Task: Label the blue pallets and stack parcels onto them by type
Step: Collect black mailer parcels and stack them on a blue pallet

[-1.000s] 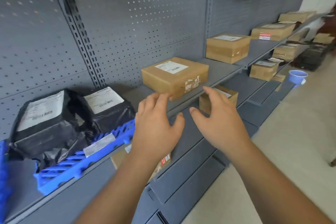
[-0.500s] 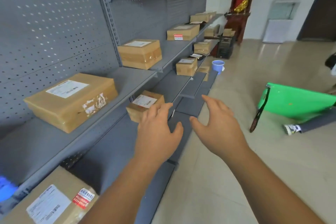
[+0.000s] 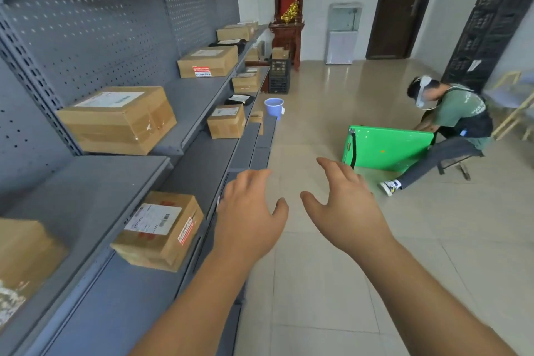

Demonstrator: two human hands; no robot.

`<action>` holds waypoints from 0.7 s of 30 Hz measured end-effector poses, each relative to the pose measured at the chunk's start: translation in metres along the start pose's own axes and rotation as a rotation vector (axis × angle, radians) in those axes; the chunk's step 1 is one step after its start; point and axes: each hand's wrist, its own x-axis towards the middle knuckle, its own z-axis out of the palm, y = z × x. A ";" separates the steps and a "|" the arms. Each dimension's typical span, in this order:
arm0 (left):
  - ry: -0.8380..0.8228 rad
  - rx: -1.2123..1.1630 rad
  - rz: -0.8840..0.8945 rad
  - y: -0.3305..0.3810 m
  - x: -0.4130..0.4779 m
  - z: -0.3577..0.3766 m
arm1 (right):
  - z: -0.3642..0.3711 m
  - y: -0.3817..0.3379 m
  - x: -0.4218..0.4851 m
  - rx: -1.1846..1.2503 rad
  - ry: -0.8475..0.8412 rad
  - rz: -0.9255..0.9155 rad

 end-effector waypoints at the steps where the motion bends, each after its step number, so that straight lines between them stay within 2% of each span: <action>1: -0.007 0.006 0.014 -0.004 0.014 0.002 | 0.004 0.000 0.010 -0.004 0.009 0.017; 10: -0.103 0.012 0.118 -0.008 0.122 0.054 | 0.030 0.034 0.101 -0.052 0.044 0.149; 21: -0.162 0.065 0.096 0.026 0.276 0.160 | 0.042 0.143 0.260 -0.072 0.001 0.180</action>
